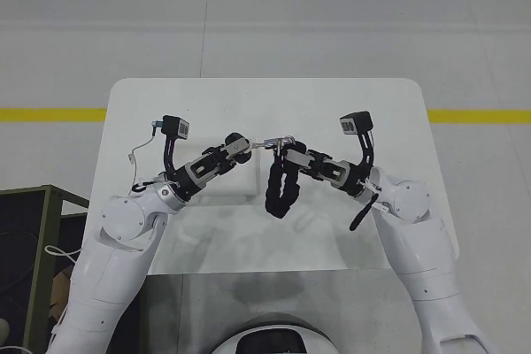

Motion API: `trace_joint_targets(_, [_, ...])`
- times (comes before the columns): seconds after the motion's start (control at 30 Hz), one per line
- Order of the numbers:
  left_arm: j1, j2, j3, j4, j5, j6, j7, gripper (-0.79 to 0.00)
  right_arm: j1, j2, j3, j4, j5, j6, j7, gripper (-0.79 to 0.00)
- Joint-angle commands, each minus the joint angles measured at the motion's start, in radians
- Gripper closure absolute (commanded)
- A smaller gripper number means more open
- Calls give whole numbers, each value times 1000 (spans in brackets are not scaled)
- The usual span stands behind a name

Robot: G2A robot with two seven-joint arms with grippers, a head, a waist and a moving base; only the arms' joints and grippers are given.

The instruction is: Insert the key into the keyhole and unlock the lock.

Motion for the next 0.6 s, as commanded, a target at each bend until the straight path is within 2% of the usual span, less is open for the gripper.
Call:
trace_joint_targets(0.0, [-1,-2,-2,1,4,0,-6,0,5,2,-4,-1,1,0,5,0])
trace_joint_targets(0.57, [-9,-11,-18,6,21,-33,-94,0,32,10,-19,11,52,55,16,0])
